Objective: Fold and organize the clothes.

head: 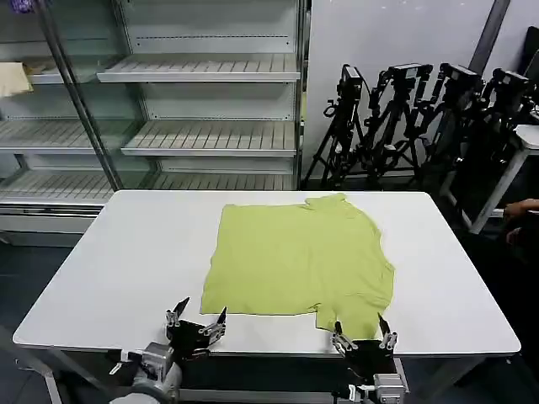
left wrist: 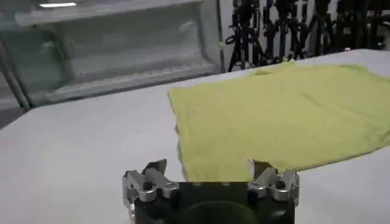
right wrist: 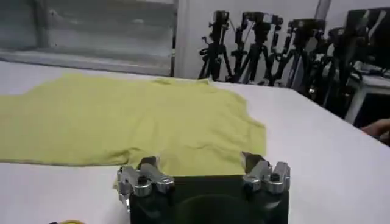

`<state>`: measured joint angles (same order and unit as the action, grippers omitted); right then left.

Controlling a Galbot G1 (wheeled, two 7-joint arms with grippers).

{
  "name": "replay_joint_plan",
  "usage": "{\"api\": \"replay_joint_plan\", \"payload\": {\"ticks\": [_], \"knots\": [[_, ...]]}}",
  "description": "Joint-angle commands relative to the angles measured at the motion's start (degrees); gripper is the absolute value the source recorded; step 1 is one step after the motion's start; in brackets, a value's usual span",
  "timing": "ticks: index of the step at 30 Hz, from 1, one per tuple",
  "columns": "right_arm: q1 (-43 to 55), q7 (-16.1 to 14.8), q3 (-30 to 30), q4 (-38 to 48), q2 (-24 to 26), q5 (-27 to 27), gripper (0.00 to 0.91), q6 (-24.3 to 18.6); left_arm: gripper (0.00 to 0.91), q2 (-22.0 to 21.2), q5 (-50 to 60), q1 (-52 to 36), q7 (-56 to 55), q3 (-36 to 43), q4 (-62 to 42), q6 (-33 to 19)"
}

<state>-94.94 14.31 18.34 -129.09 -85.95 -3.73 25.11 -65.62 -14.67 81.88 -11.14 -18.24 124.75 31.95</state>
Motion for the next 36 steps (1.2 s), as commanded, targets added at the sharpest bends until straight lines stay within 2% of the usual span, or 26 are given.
{"api": "replay_joint_plan", "payload": {"ticks": [1,2,3,4,5,6,7,8,9,23,29,36], "knots": [[-0.1,1.0,-0.7,0.9,-0.3,0.8,0.907,0.3,0.907,0.8,-1.7,-4.2,0.2,0.6,-3.9,1.3],[-0.2,1.2,-0.7,0.8,-0.3,1.0,0.907,0.4,0.907,0.8,-1.6,-4.9,0.1,0.8,-4.5,1.3],[-0.4,1.3,-0.7,0.7,-0.3,1.3,0.907,0.7,0.715,0.8,-1.6,-5.2,0.1,0.9,-4.8,1.3],[-0.5,1.6,-0.7,0.6,-0.3,1.4,0.816,1.0,0.212,0.8,-1.7,-5.7,0.1,1.0,-5.1,1.3],[-0.6,1.9,-0.7,0.6,-0.4,1.7,0.695,1.2,0.020,0.8,-1.8,-5.8,0.0,1.1,-5.5,1.3],[-0.7,2.1,-0.6,0.6,-0.3,2.0,0.544,1.3,0.020,0.8,-1.8,-5.9,0.0,1.1,-5.6,1.3],[-0.8,2.2,-0.7,0.6,-0.4,2.5,0.252,1.5,0.020,0.8,-1.9,-5.8,0.1,1.1,-5.6,1.3],[-0.9,2.4,-0.7,0.6,-0.4,2.9,0.060,1.6,0.020,0.8,-2.1,-5.7,0.1,1.0,-5.3,1.2],[-1.0,2.4,-0.8,0.5,-0.4,3.3,0.010,1.7,0.020,0.8,-2.5,-5.4,0.1,1.0,-5.1,1.2],[-1.9,2.5,-2.3,-0.1,-0.8,4.1,0.000,1.7,0.020,0.9,-3.0,-2.4,0.9,0.7,-3.5,1.2],[-2.6,2.5,-2.0,-1.5,-0.4,5.4,0.000,-1.3,0.020,0.6,-4.2,-2.3,1.0,0.3,-3.3,1.1],[-5.8,0.9,-2.1,-7.5,0.5,5.3,0.000,-3.3,0.020,0.0,-5.2,-1.3,1.0,-0.5,-1.0,1.1]]}}
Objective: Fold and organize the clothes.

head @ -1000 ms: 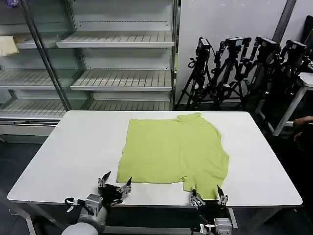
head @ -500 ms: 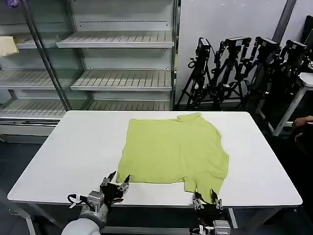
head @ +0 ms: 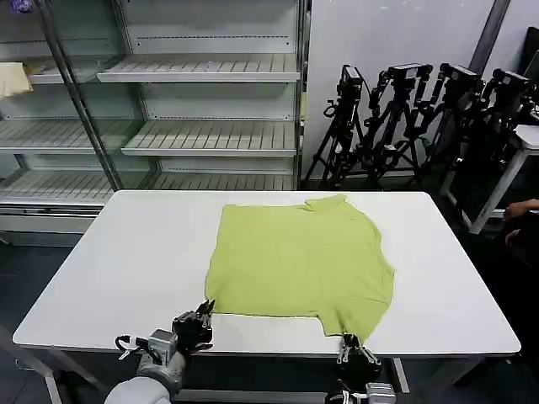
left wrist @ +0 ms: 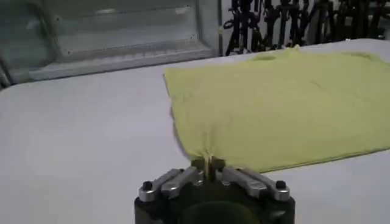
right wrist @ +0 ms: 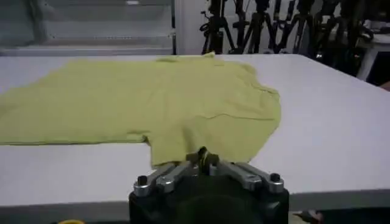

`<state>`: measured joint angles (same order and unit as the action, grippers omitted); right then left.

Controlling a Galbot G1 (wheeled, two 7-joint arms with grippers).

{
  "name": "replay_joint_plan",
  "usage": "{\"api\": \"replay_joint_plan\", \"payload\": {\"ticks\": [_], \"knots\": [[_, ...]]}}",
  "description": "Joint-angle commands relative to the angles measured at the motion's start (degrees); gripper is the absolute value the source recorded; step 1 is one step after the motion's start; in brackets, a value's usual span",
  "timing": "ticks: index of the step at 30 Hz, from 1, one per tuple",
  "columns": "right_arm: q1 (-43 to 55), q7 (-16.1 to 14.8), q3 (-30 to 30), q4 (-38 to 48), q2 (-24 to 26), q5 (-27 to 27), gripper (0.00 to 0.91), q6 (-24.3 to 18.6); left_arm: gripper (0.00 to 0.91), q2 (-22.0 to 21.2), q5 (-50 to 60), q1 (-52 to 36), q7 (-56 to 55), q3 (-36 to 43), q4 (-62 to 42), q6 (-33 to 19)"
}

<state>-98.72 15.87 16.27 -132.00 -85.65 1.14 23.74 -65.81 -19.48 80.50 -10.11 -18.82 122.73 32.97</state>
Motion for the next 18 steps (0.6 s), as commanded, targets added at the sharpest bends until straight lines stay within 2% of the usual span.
{"api": "replay_joint_plan", "payload": {"ticks": [1,9,18], "knots": [[-2.8,-0.8,0.0,-5.3,0.3,0.3,0.000,-2.2,0.020,0.1,-0.5,0.3,0.0,-0.2,1.1,0.1],[-6.7,-1.6,0.6,-11.0,1.4,0.0,0.000,-2.7,0.020,-1.5,-0.9,5.7,-0.5,-3.0,7.5,-0.1],[-8.1,-2.5,3.4,-13.6,2.6,0.3,0.000,-2.5,0.020,-4.4,-1.8,12.4,-1.6,-7.4,14.9,-0.2]]}}
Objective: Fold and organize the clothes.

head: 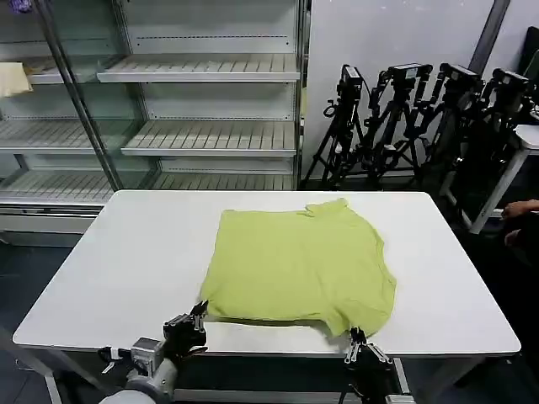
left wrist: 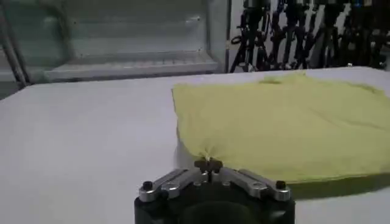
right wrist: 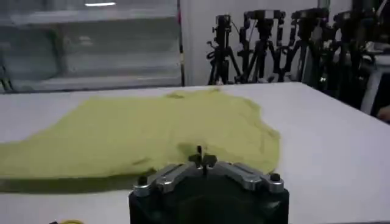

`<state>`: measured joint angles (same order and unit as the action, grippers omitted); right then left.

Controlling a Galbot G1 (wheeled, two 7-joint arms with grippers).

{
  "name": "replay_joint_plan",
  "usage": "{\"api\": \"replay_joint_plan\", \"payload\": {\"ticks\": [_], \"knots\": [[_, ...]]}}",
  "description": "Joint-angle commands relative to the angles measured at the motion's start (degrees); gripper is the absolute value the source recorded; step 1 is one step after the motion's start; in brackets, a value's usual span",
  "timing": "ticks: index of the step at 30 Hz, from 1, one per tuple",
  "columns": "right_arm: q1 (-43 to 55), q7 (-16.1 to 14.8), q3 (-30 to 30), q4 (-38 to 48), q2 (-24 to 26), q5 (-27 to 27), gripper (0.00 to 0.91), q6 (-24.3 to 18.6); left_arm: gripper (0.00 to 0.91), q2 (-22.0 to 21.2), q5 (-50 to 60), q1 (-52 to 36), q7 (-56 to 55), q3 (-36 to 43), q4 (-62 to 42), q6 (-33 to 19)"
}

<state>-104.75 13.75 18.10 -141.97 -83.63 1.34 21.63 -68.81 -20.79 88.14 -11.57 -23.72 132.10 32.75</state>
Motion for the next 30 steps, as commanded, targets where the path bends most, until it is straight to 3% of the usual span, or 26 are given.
{"api": "replay_joint_plan", "payload": {"ticks": [1,9,15,30], "knots": [[-1.8,-0.5,2.0,-3.7,0.8,0.3,0.000,-0.3,0.020,-1.7,-0.3,5.6,-0.3,-2.8,6.4,-0.1],[6.1,-1.3,5.5,0.7,4.2,4.3,0.000,0.7,0.020,-0.5,1.5,5.4,-1.0,-3.0,7.4,-1.5],[13.9,-1.9,5.5,6.5,8.1,6.2,0.000,1.3,0.020,1.9,-0.6,0.6,-1.2,-1.1,3.2,-5.7],[28.5,-2.0,4.3,18.1,12.4,9.1,0.000,3.3,0.020,4.5,-1.5,-13.6,-1.6,4.0,-8.3,-7.7]]}}
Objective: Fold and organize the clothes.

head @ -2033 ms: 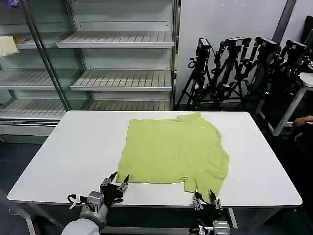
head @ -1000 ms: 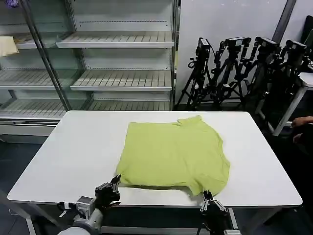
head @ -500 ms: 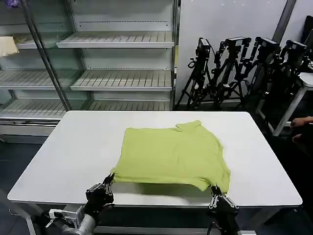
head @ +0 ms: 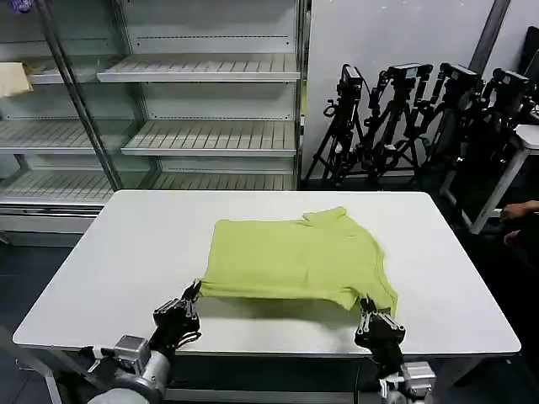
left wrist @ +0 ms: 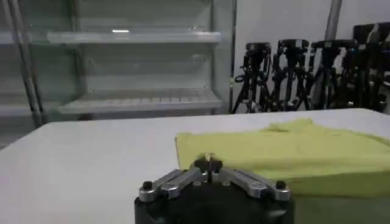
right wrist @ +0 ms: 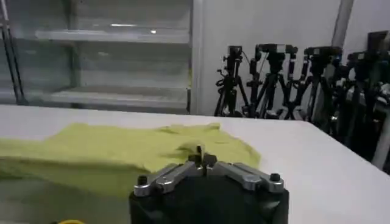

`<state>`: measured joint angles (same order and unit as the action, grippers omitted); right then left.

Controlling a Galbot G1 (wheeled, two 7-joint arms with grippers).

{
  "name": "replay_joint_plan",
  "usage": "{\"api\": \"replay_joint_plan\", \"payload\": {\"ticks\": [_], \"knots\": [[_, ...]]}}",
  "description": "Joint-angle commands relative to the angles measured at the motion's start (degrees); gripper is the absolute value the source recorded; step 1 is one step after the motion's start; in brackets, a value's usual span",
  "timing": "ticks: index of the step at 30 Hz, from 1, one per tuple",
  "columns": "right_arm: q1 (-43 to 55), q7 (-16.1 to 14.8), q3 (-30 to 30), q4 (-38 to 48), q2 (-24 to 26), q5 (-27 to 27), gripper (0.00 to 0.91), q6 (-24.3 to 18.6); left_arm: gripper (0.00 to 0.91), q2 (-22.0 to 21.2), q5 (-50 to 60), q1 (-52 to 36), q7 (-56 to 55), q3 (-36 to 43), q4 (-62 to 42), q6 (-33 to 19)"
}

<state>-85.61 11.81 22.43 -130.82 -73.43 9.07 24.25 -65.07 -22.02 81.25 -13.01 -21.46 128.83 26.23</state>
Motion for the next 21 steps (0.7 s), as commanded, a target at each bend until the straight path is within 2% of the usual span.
{"api": "replay_joint_plan", "payload": {"ticks": [1,8,20,21], "knots": [[10.2,-0.1,-0.3,7.5,2.5,1.6,0.000,0.9,0.020,0.8,-0.3,-7.2,-0.1,1.9,-5.4,-1.2],[15.9,-0.1,-3.0,12.7,4.3,2.4,0.000,1.5,0.020,1.0,1.0,-11.7,-0.1,5.1,-10.7,-1.0],[21.0,-0.5,-6.1,21.5,3.1,0.0,0.000,1.0,0.020,-0.8,5.3,-15.6,-0.4,8.5,-16.8,-0.5],[21.0,-0.4,-6.3,21.9,2.8,-0.4,0.050,1.2,0.020,-0.9,5.4,-15.8,-0.5,8.6,-17.3,-0.4]]}}
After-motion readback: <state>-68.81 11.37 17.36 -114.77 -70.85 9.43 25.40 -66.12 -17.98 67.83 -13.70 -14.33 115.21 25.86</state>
